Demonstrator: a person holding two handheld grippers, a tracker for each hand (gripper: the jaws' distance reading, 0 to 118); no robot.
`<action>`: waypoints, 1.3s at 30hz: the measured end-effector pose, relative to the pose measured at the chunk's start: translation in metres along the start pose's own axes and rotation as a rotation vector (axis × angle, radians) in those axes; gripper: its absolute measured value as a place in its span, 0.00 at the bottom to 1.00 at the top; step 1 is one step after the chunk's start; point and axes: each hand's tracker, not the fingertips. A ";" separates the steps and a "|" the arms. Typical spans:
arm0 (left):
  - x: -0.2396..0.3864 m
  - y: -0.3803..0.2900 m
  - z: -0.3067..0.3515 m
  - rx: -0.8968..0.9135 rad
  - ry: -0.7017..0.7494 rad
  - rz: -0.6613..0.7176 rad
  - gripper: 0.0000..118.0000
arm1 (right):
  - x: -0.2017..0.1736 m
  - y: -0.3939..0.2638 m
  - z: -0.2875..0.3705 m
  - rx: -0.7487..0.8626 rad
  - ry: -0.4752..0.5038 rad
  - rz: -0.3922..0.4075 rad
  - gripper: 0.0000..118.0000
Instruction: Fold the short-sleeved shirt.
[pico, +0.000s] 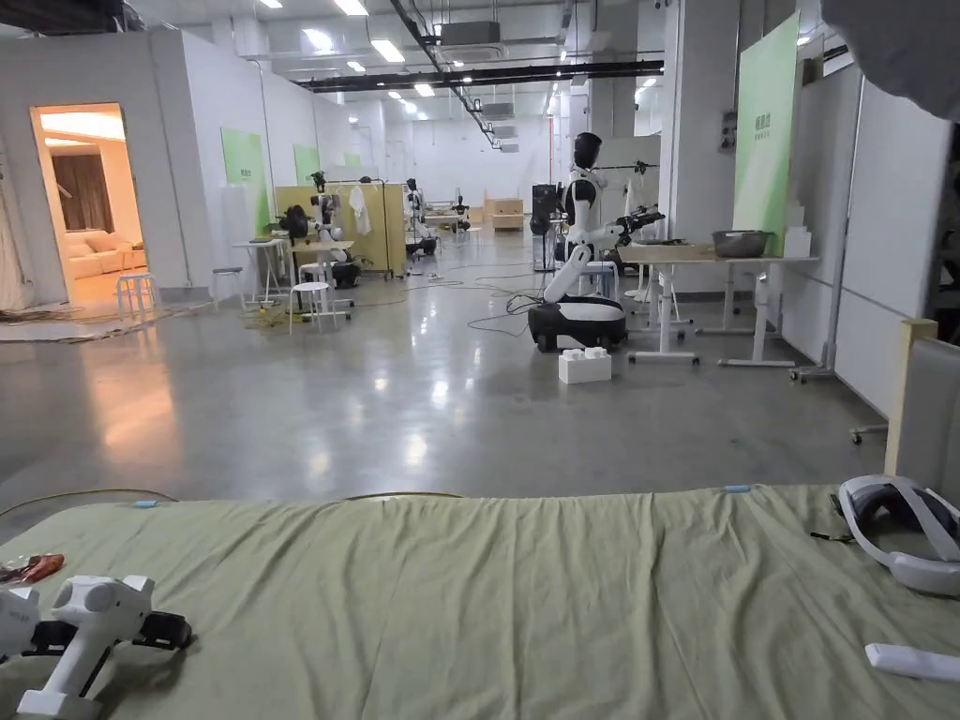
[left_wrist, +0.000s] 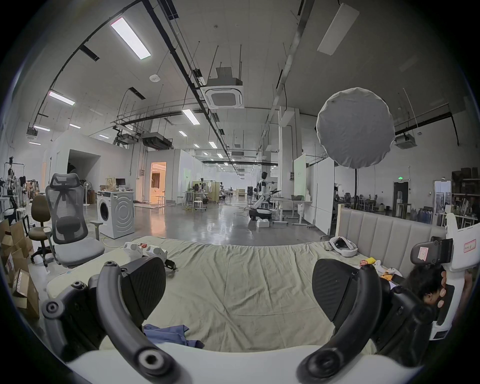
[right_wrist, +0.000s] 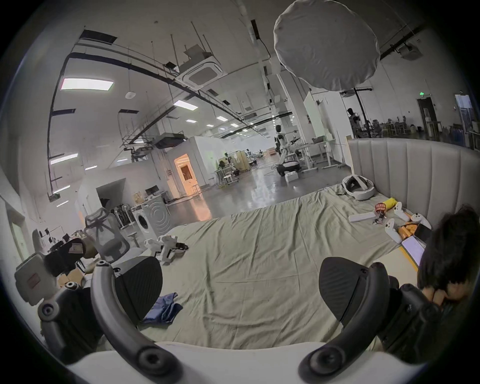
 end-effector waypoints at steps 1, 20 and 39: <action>0.000 0.000 0.000 0.001 0.000 0.001 1.00 | -0.001 0.001 -0.001 -0.005 -0.014 -0.025 1.00; 0.001 0.006 0.001 0.011 -0.020 0.019 1.00 | 0.045 0.005 0.000 -0.137 -0.033 -0.320 1.00; 0.006 0.010 0.001 0.021 -0.033 0.018 1.00 | 0.036 0.003 -0.010 -0.137 -0.115 -0.243 1.00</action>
